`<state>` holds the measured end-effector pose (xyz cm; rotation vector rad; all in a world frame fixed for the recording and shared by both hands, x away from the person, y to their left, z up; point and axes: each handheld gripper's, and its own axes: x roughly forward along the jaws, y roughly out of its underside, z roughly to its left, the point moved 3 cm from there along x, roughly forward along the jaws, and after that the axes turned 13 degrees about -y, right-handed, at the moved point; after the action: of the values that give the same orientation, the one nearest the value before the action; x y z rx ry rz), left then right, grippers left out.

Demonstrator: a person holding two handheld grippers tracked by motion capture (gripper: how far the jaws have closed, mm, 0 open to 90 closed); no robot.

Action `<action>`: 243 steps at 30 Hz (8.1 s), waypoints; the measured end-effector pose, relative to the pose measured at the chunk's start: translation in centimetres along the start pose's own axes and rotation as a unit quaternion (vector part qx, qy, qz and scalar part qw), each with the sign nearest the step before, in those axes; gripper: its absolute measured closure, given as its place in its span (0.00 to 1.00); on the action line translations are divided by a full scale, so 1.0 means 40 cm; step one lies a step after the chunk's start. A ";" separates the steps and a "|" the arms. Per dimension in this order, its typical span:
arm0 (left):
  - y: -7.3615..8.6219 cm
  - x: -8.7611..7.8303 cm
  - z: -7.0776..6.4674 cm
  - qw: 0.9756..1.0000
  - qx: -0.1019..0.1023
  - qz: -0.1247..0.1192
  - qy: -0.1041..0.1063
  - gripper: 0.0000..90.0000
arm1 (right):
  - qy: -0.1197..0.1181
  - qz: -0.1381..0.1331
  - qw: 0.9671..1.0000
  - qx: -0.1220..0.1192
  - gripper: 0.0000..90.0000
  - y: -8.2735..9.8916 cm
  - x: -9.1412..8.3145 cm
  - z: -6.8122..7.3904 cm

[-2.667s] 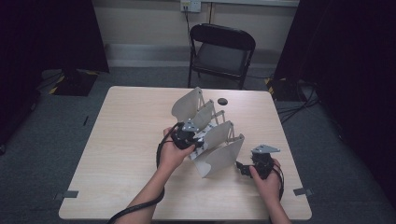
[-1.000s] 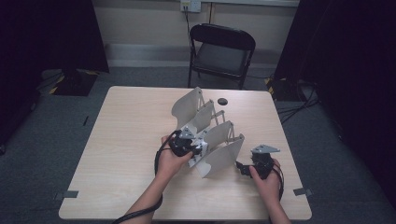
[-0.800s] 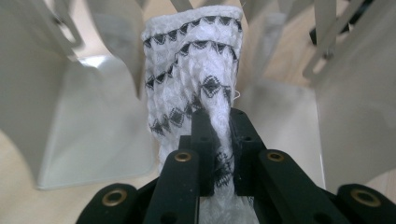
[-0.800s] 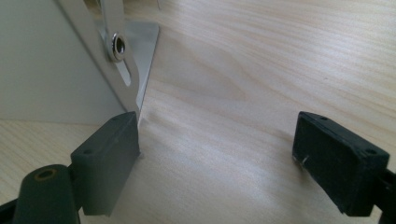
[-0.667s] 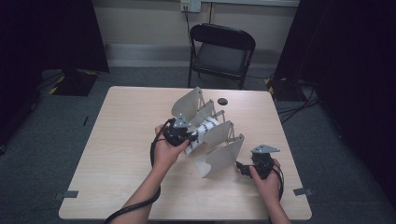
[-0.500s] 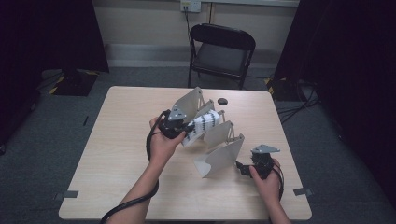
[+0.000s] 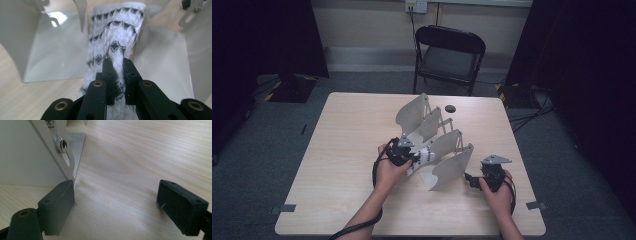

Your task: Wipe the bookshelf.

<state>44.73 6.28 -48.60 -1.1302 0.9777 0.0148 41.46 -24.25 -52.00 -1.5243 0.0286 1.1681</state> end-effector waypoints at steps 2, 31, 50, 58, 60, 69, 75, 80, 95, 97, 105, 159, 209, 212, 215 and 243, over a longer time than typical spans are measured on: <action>0.013 0.004 -0.010 1.000 0.004 0.002 0.007 0.92 | 0.000 0.000 1.000 0.000 0.16 0.000 0.000 0.000; 0.003 0.040 -0.015 1.000 -0.001 -0.006 0.000 0.47 | 0.000 0.000 1.000 0.000 0.16 0.000 0.000 0.000; 0.030 0.036 -0.035 1.000 0.016 0.022 0.012 0.82 | 0.000 0.000 1.000 0.000 0.16 0.000 0.000 0.000; 0.047 -0.015 -0.028 0.999 0.016 0.025 0.036 0.89 | 0.000 0.000 1.000 0.000 0.16 0.000 0.000 0.000; 0.051 -0.027 -0.030 0.999 0.016 0.020 0.040 0.89 | 0.000 0.000 1.000 0.000 0.16 0.000 0.000 0.000; 0.067 -0.052 -0.050 0.998 0.026 0.015 0.054 0.89 | 0.000 0.000 1.000 0.000 0.16 0.000 0.000 0.000; 0.066 -0.046 -0.047 0.999 0.009 0.000 0.032 0.75 | 0.000 0.000 1.000 0.000 0.16 0.000 0.000 0.000; 0.062 -0.036 -0.033 1.000 0.013 -0.008 0.000 0.50 | 0.000 0.000 1.000 0.000 0.16 0.000 0.000 0.000; 0.077 0.000 -0.065 1.000 0.023 0.007 0.004 0.60 | 0.001 0.000 1.000 0.000 0.16 0.000 0.000 0.001; 0.077 -0.003 -0.064 0.999 0.036 0.011 0.008 0.71 | 0.001 0.000 1.000 0.000 0.16 0.000 0.000 0.001; 0.076 -0.017 -0.066 0.999 0.023 0.014 0.034 0.83 | 0.001 0.000 1.000 0.000 0.16 0.000 0.000 0.001; -0.057 -0.033 -0.121 0.996 0.042 -0.050 0.067 0.54 | 0.000 0.000 1.000 0.000 0.16 0.000 0.000 0.000; 0.042 0.015 -0.148 0.995 0.033 -0.012 0.093 0.90 | 0.000 0.000 1.000 0.000 0.16 0.000 0.000 0.000; 0.055 -0.001 -0.144 0.995 0.037 -0.009 0.095 0.90 | 0.000 0.000 1.000 0.000 0.16 0.000 0.000 0.000; 0.069 -0.017 -0.140 0.994 0.038 -0.005 0.101 0.91 | 0.000 0.000 1.000 0.000 0.16 0.000 0.000 0.000; 0.012 0.044 -0.164 0.995 0.035 -0.004 0.092 0.90 | 0.000 0.000 1.000 0.000 0.16 0.000 0.000 0.000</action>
<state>41.33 0.72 -50.61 -1.0852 1.1286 -0.1317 41.45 -24.25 -52.00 -1.5252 0.0289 1.1678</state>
